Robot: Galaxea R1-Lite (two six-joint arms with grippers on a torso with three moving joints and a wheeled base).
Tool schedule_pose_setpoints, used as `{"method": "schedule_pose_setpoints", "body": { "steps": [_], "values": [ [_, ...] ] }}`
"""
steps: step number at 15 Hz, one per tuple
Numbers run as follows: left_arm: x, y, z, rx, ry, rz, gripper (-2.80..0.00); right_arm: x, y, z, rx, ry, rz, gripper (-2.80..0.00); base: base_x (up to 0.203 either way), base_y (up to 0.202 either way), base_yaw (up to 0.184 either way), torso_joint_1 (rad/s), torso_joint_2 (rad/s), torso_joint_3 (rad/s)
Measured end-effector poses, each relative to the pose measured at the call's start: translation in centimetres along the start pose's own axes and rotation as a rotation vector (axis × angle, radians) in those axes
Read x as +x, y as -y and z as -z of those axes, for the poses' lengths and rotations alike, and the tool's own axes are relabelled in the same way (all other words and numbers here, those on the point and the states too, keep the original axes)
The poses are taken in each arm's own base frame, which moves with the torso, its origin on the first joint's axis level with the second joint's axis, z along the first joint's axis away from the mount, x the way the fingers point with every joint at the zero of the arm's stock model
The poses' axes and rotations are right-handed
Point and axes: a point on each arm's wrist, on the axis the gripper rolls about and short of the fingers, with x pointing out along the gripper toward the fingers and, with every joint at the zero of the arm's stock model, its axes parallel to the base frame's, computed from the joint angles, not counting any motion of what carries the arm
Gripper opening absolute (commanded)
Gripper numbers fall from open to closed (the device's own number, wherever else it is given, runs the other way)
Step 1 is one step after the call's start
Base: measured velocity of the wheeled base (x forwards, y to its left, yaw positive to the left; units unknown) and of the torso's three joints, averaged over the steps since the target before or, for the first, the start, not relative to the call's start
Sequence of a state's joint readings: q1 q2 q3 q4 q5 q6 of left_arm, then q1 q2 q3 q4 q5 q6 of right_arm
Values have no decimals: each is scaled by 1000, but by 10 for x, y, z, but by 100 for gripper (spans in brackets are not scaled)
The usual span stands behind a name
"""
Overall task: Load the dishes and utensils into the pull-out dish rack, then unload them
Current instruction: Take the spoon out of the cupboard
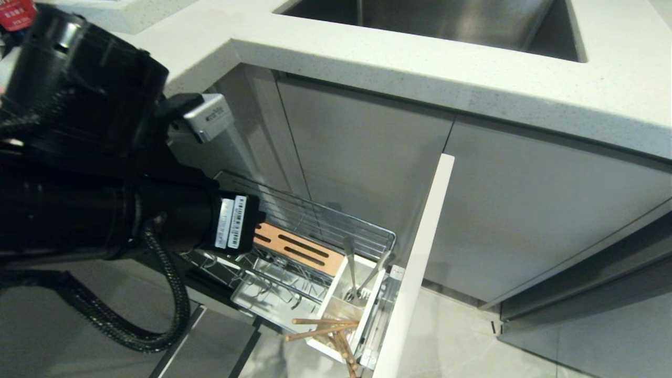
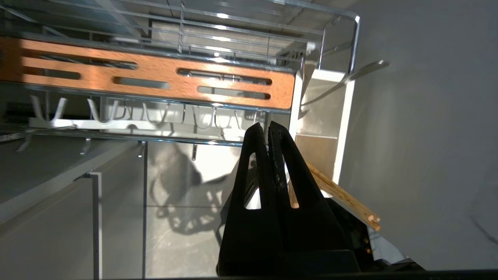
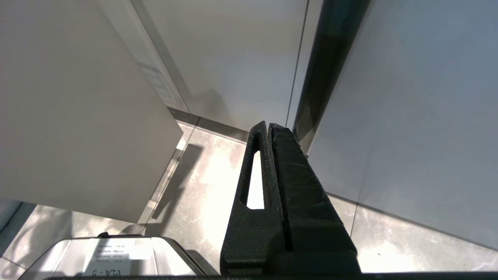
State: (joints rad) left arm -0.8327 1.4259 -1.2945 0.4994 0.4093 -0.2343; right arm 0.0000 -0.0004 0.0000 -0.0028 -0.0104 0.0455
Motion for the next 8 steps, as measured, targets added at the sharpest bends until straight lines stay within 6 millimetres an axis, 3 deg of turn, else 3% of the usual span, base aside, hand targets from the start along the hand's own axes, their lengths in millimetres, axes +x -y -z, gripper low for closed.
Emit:
{"method": "schedule_pose_setpoints", "body": {
  "steps": [3,8],
  "values": [
    [21,14,4,33,-31,-35,-280,0,0,0,0,0,0,-280,0,0,0,0,0,0],
    [57,37,-12,89,-46,-32,-280,0,0,0,0,0,0,-280,0,0,0,0,0,0]
  ]
}}
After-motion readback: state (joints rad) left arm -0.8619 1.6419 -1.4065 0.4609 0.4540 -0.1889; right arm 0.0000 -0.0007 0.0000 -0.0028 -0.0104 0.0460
